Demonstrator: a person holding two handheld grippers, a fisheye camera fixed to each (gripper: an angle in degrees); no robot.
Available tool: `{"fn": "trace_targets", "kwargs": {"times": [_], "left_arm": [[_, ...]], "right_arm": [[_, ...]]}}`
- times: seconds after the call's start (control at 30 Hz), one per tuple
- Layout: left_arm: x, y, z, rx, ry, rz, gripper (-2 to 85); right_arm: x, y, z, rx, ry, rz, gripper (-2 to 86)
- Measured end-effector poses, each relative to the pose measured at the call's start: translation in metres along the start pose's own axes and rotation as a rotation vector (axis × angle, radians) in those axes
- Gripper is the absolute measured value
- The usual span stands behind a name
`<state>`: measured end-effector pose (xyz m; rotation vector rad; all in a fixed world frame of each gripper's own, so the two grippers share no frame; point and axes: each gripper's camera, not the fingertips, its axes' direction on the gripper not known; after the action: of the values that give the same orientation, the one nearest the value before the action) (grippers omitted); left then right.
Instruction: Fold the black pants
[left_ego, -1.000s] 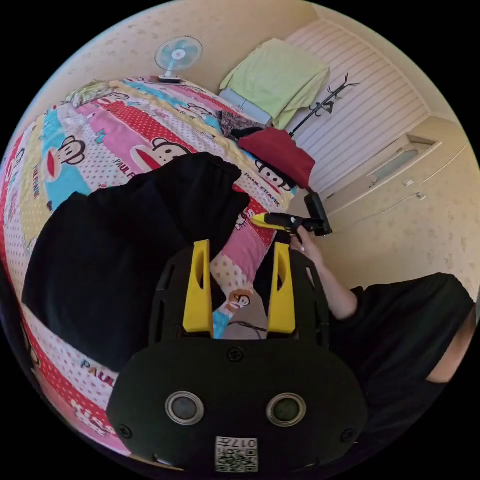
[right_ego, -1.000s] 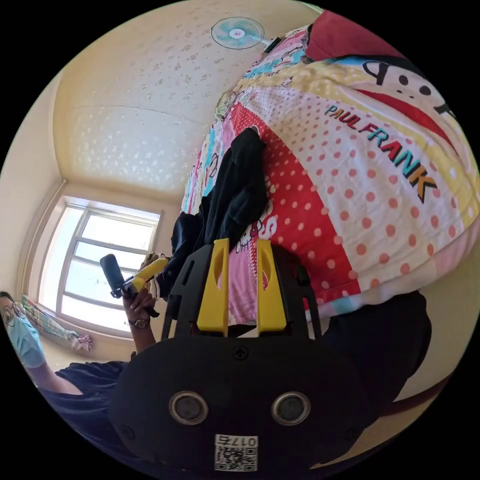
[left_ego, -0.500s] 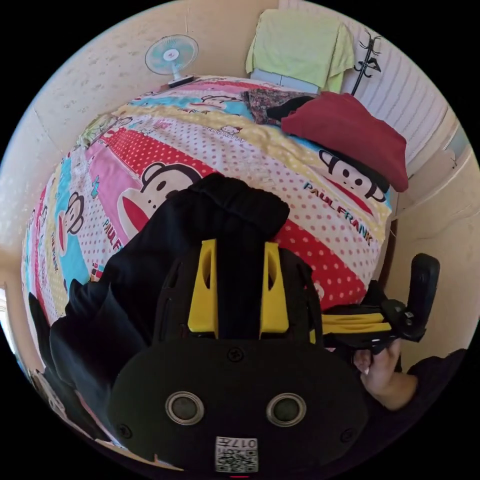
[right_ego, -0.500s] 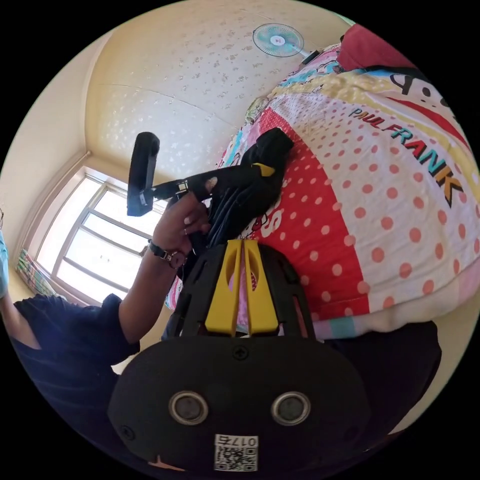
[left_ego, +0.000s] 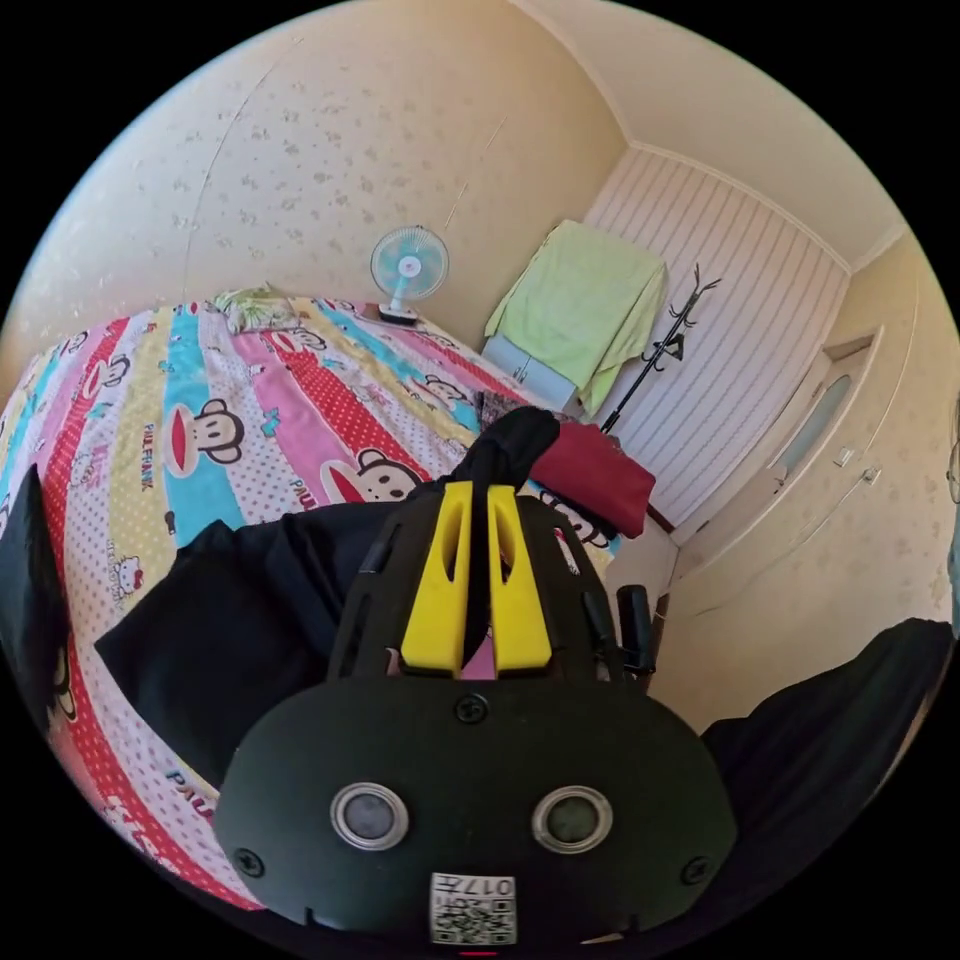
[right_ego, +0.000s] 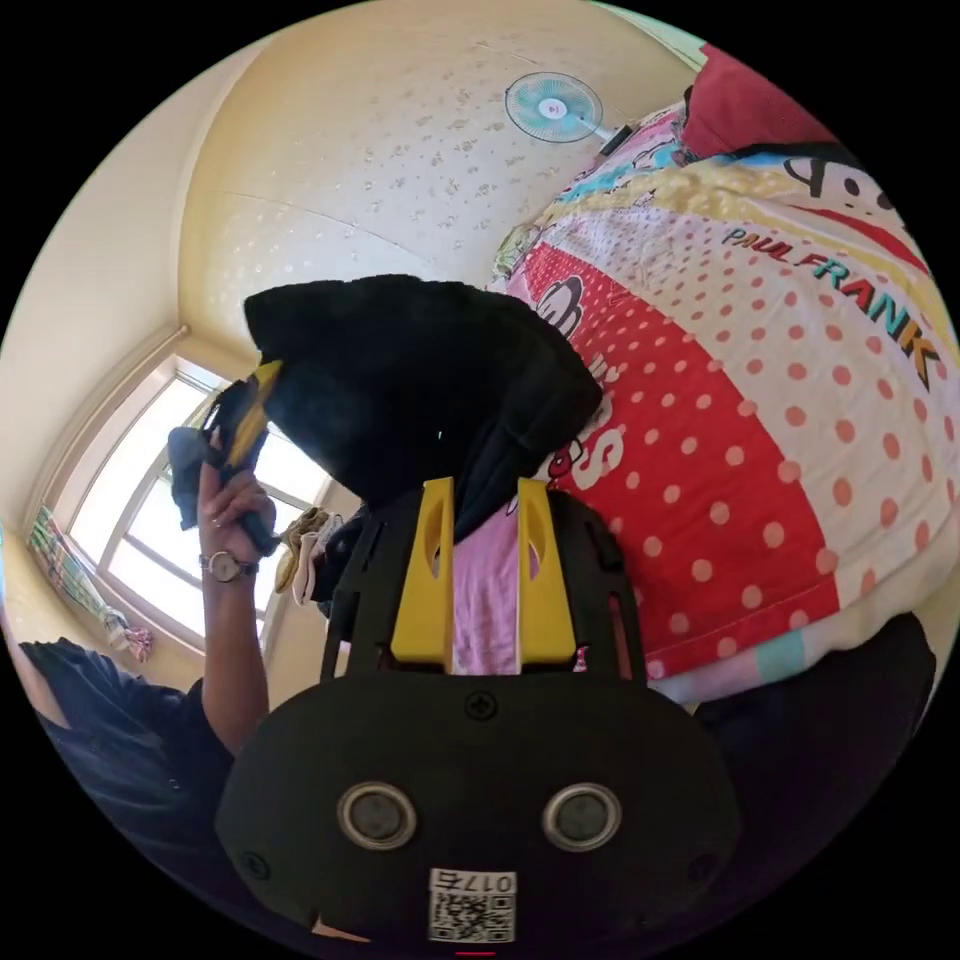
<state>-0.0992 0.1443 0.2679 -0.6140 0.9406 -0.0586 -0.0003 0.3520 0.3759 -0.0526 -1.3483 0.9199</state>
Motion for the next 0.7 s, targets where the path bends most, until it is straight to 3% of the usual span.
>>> {"fn": "trace_targets", "kwargs": {"times": [0.1,0.27,0.33,0.5,0.63,0.7], "left_arm": [[0.024,0.007,-0.057,0.095,0.008,0.035,1.2],[0.068,0.023,-0.151,0.27,0.055,0.116,1.2],[0.085,0.029,-0.188,0.348,0.064,0.152,1.1],[0.13,0.06,-0.302,0.619,-0.044,0.213,0.9],[0.14,0.084,-0.362,0.836,0.045,0.2,0.9],[0.149,0.088,-0.389,0.968,0.01,0.292,1.0]], "right_arm": [[-0.018,0.016,-0.004,0.068,0.0,-0.018,14.1],[-0.065,0.049,-0.014,0.254,-0.168,-0.218,17.8],[-0.102,0.059,-0.029,0.287,-0.317,-0.339,11.3],[-0.196,0.032,-0.083,0.177,-0.46,-0.482,6.4],[-0.314,0.023,-0.146,0.246,-0.328,-0.824,5.3],[-0.359,0.025,-0.17,0.332,-0.289,-0.948,5.0]]}}
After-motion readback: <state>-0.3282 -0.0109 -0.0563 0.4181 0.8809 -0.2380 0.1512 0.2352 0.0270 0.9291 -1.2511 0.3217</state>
